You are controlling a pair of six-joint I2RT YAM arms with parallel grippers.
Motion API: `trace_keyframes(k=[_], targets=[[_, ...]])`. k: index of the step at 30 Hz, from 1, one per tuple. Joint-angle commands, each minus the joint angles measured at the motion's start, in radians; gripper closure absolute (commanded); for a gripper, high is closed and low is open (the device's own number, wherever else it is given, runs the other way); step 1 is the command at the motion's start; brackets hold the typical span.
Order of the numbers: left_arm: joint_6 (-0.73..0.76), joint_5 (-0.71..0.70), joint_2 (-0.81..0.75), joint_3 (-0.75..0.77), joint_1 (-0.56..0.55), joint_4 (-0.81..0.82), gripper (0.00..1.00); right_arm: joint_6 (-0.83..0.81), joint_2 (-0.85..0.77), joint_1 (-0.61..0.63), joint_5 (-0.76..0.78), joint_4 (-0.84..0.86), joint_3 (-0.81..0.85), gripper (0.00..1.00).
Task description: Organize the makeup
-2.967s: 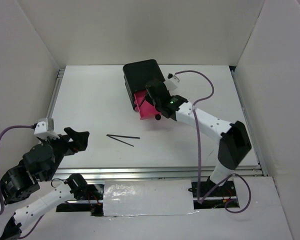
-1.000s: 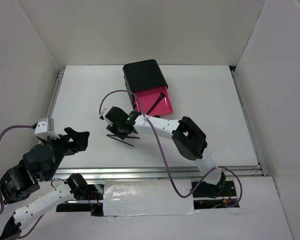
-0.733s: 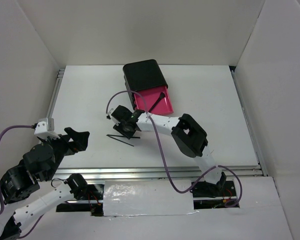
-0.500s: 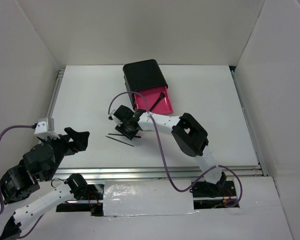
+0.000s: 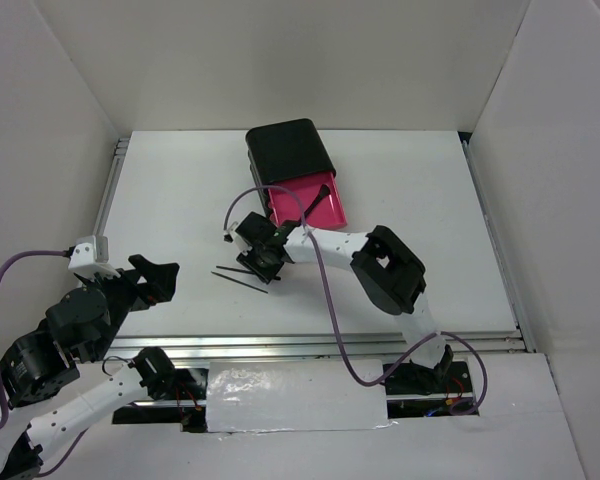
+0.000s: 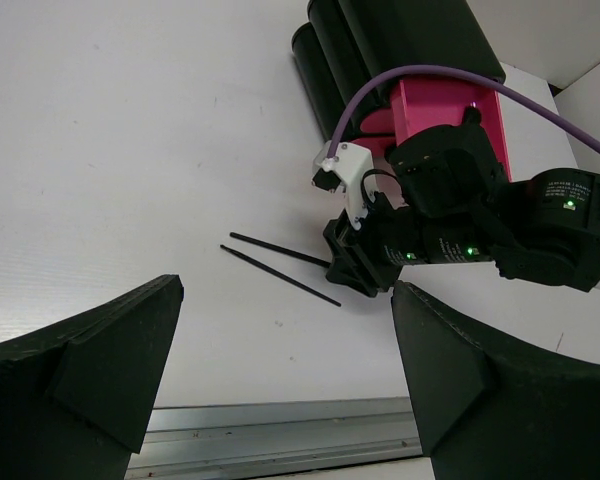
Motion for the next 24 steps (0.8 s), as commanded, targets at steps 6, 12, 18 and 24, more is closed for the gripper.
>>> trace_keyframes(k=[6,12,18,24], targets=[[-0.010,-0.011,0.007,0.007,-0.005,0.016,0.01,0.004,-0.022,-0.011,-0.014,-0.049,-0.065,0.80],[-0.011,-0.009,0.013,0.005,-0.005,0.017,0.01,0.048,-0.028,-0.006,0.069,0.001,-0.044,1.00],[-0.009,-0.011,0.018,0.007,-0.005,0.017,0.01,0.080,-0.058,0.007,0.088,-0.023,0.096,1.00],[-0.012,-0.014,0.024,0.007,-0.005,0.016,0.01,0.126,-0.136,0.024,0.019,-0.053,0.266,1.00]])
